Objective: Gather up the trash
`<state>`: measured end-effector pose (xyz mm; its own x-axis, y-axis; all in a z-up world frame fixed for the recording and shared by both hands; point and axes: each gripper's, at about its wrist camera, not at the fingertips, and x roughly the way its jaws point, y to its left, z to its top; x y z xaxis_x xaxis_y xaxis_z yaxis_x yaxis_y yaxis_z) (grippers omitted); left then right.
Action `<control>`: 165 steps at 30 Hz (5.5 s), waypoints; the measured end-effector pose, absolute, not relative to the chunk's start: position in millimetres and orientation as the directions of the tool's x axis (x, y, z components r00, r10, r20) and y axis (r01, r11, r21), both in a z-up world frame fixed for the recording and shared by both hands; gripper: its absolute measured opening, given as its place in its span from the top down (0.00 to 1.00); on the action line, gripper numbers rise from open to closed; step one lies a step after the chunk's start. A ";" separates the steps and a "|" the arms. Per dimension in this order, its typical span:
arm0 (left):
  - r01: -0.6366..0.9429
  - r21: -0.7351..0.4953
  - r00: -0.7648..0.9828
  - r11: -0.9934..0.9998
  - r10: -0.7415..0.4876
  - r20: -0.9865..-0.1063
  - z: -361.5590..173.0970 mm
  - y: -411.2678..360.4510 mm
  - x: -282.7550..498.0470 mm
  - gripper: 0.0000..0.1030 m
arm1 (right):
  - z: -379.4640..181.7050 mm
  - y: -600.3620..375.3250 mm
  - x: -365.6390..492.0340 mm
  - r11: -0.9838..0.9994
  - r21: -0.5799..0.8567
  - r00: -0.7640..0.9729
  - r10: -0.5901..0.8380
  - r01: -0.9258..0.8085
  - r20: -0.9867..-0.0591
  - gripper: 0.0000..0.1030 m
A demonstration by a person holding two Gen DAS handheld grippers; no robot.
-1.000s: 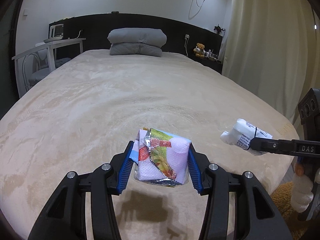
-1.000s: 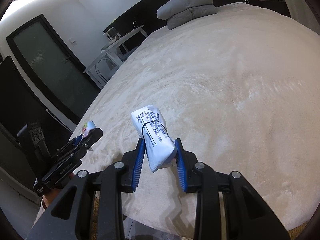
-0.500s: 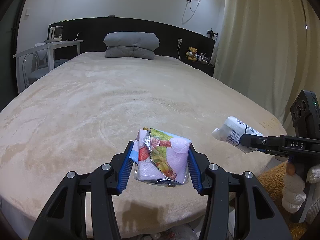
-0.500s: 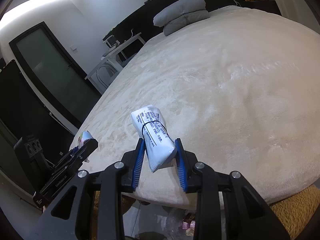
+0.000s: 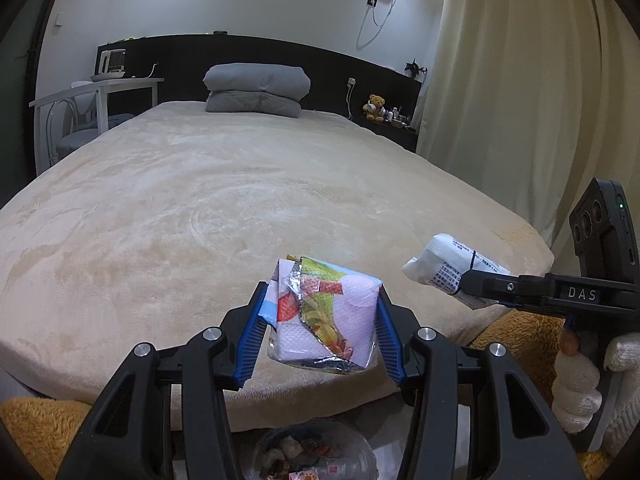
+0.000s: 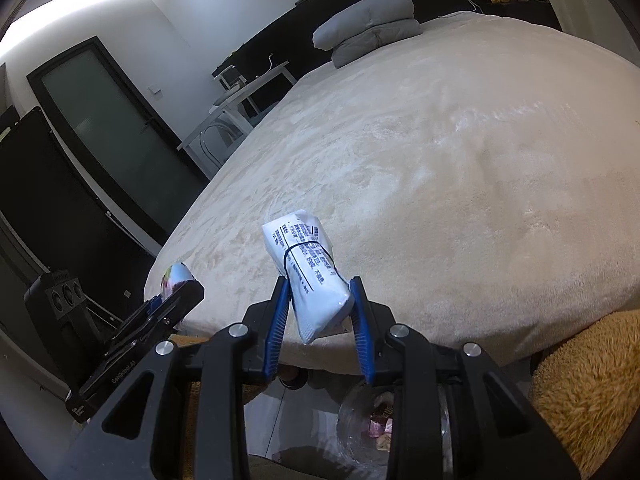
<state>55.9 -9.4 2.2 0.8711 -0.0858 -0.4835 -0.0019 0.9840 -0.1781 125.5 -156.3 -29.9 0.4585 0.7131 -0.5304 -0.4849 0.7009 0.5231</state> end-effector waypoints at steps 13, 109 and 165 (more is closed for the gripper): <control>0.007 -0.248 0.858 0.969 -0.133 -0.496 -14.8 -24.9 26.5 0.53 | -48.5 -160.2 91.8 0.685 0.535 0.410 0.726 -0.494 -0.551 0.69; -0.074 -0.296 0.764 0.952 -0.137 -0.630 -56.7 -9.9 35.9 0.34 | -86.2 -168.3 104.2 0.769 0.492 0.425 0.637 -0.408 -0.643 0.44; -0.046 -0.101 0.951 0.994 0.012 -0.310 -4.5 -27.1 -8.2 0.06 | -39.2 -158.7 45.8 0.849 0.042 0.783 0.504 -0.527 -0.365 0.05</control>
